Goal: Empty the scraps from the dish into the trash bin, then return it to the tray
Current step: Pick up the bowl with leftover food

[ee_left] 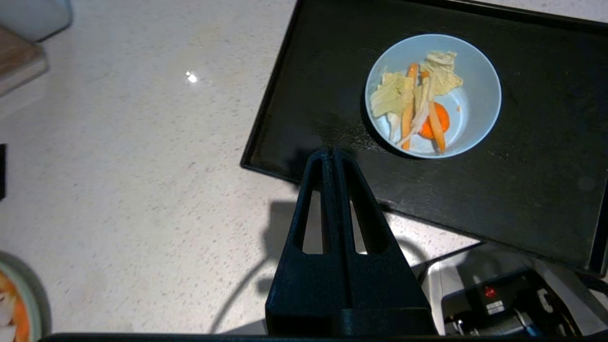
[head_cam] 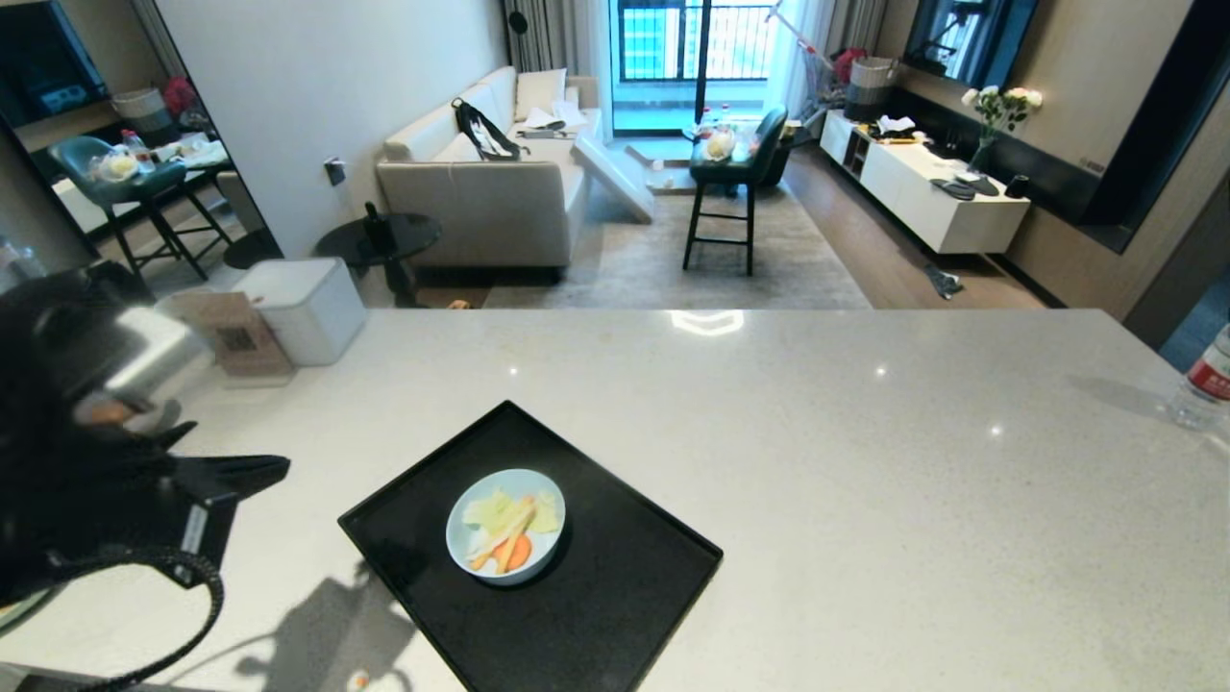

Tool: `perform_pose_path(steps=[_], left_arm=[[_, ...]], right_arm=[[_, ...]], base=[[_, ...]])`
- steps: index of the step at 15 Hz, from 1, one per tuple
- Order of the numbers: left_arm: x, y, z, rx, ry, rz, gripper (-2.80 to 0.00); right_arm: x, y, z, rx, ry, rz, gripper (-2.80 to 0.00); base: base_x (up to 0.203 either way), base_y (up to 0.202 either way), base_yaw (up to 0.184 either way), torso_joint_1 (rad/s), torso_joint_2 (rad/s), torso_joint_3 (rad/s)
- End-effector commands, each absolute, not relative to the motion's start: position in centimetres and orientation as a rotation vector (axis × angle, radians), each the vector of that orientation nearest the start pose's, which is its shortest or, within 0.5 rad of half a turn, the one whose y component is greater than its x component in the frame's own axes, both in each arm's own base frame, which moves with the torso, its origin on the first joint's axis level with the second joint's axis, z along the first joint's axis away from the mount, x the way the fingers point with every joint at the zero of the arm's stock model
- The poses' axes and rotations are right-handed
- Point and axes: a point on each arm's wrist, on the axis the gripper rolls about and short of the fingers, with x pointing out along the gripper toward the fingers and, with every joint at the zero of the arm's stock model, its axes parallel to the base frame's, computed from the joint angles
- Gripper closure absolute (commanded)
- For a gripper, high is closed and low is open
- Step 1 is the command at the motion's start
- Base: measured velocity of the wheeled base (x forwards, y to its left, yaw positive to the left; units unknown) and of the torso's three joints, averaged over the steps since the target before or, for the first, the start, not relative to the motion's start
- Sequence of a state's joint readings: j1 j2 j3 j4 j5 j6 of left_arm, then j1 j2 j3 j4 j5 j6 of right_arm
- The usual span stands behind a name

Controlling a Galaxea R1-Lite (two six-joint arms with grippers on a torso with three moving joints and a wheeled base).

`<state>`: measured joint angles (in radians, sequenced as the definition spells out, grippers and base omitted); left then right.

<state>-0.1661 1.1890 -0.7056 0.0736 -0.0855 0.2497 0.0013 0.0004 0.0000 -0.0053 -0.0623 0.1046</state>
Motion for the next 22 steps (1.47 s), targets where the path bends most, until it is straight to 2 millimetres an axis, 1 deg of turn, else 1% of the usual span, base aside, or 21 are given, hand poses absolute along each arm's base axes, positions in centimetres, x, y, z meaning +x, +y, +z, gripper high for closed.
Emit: perform_pose_path(steps=[1, 6, 8, 12, 14, 17, 20, 22], left_arm=[[19.0, -4.1, 19.0, 0.270, 0.624, -0.354, -2.80], [21.5, -6.3, 17.1, 0.174, 0.715, -0.371, -2.80], [22.6, -7.1, 15.9, 0.152, 0.765, -0.374, -2.80], [25.0, -7.7, 13.3, 0.130, 0.826, -0.356, -2.80], [26.0, -7.6, 12.3, 0.115, 0.845, -0.339, -2.80], [27.1, -6.8, 10.9, 0.099, 0.880, -0.298, -2.80], [27.6, -6.1, 10.0, 0.120, 0.910, -0.223, -2.80], [27.7, -5.9, 9.9, 0.121, 0.912, -0.204, -2.80]], right_arm=[[-2.3, -0.1, 7.6, 0.106, -0.009, -0.061, 0.00], [-2.3, -0.1, 7.6, 0.105, -0.009, -0.061, 0.00], [-2.3, -0.1, 7.6, 0.105, -0.009, -0.061, 0.00], [-2.3, -0.1, 7.6, 0.105, -0.009, -0.061, 0.00], [-2.3, -0.1, 7.6, 0.106, -0.009, -0.061, 0.00], [-2.3, -0.1, 7.6, 0.106, -0.009, -0.061, 0.00], [-2.3, -0.1, 7.6, 0.106, -0.009, -0.061, 0.00], [-2.3, -0.1, 7.6, 0.106, -0.009, -0.061, 0.00]], base=[[0.000, 0.000, 0.000, 0.000, 0.00, 0.000], [0.000, 0.000, 0.000, 0.000, 0.00, 0.000], [0.000, 0.000, 0.000, 0.000, 0.00, 0.000], [0.000, 0.000, 0.000, 0.000, 0.00, 0.000], [0.000, 0.000, 0.000, 0.000, 0.00, 0.000], [0.000, 0.000, 0.000, 0.000, 0.00, 0.000], [0.000, 0.000, 0.000, 0.000, 0.00, 0.000], [0.000, 0.000, 0.000, 0.000, 0.00, 0.000]])
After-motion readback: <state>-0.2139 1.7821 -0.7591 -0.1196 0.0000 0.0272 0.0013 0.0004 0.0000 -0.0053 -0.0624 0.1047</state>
